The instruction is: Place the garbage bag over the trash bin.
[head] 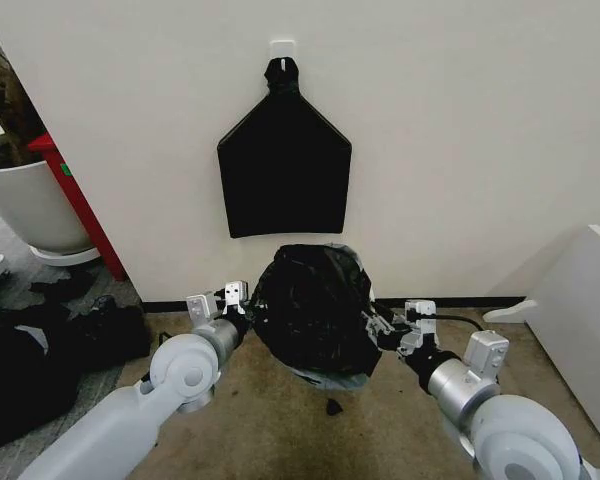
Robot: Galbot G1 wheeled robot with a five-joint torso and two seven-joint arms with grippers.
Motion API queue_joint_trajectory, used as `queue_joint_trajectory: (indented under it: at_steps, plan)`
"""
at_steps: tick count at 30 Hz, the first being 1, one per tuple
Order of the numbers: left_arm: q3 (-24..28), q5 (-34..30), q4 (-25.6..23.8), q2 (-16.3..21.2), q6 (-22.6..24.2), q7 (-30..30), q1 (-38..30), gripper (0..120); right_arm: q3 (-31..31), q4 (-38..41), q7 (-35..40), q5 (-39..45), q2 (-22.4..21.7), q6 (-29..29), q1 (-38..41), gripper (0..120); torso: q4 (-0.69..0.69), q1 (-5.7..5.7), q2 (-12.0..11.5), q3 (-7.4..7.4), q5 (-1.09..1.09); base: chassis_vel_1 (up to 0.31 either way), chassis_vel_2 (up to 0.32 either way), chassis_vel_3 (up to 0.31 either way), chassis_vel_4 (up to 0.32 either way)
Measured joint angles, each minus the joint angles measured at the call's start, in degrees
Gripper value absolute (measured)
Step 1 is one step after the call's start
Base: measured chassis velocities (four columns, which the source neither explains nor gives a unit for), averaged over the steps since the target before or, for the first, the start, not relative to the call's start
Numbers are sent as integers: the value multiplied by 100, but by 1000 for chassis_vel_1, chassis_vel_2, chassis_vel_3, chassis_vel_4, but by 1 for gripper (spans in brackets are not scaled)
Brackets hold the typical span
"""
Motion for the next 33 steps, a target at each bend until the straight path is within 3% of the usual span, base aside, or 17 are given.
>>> queue_joint_trajectory:
  at_steps: [4, 22, 27, 33]
  plan:
    - [-12, -5, -18, 8, -4, 2, 18, 1, 4, 0, 25, -2, -5, 3, -14, 0, 0, 0, 0, 0, 0, 0, 0, 0, 0]
    - [-83, -9, 47, 27, -62, 242, 94, 1, 400, -245, 194, 25, -105, 230, -80, 0, 0, 0, 0, 0, 1, 0, 0, 0, 0]
    - [-95, 14, 82, 32, -109, 217, 88, 1, 437, 144, 392, 176, -69, 111, -113, 0, 0, 0, 0, 0, -2, 0, 0, 0, 0]
    - [-94, 37, 108, 21, -115, 207, 66, 1, 304, 360, 921, 1081, 18, -41, -9, 22, 0, 0, 0, 0, 0, 0, 0, 0, 0]
